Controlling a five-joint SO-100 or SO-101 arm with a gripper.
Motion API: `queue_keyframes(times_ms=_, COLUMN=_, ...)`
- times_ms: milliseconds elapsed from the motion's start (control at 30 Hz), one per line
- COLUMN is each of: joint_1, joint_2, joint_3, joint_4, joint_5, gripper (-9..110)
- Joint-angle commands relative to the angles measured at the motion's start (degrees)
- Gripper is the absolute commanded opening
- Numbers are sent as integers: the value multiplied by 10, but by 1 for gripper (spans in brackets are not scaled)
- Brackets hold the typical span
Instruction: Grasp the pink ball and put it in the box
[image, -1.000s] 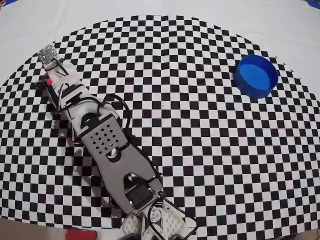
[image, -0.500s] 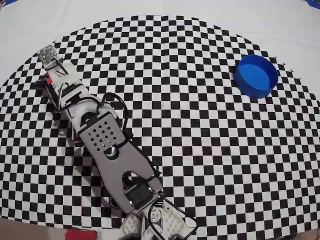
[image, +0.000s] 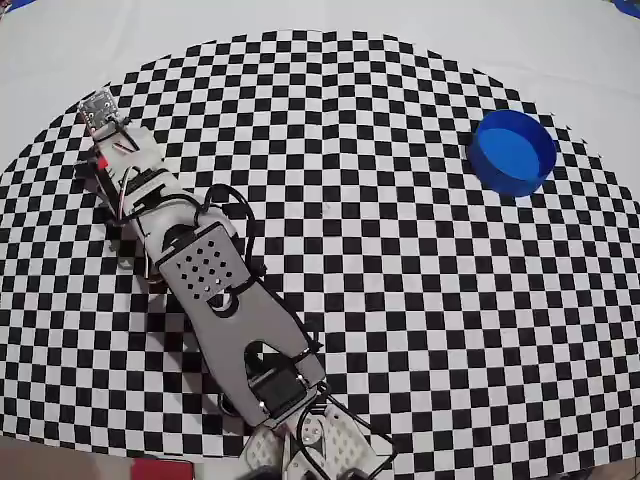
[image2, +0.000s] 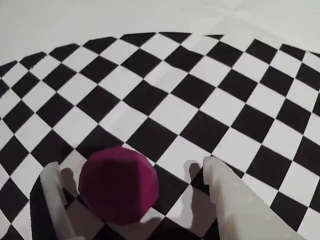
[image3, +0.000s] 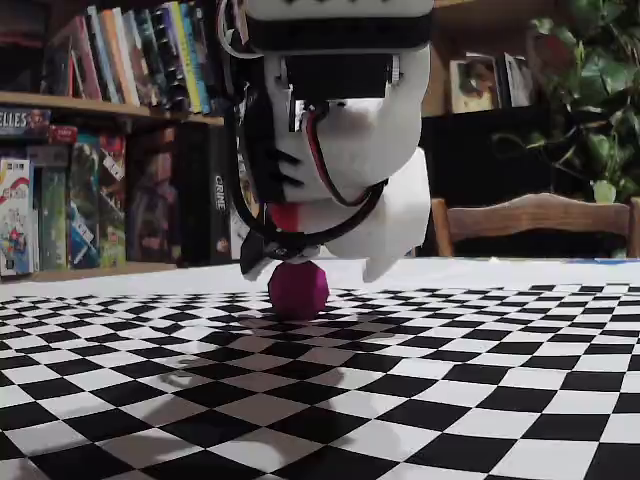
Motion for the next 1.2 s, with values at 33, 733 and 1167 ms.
queue_keyframes(times_ms=33, joint_1=-3, joint_2=8, joint_3=-28, joint_4=-4, joint_5=2, gripper=33)
queue_keyframes(times_ms=733, joint_1=-11, joint_2=-11, joint_3=-47, joint_4=-4, joint_5=2, gripper=33)
queue_keyframes(times_ms=1167, joint_1=-13, joint_2=-31, joint_3=-71, joint_4=-4, joint_5=2, gripper=33)
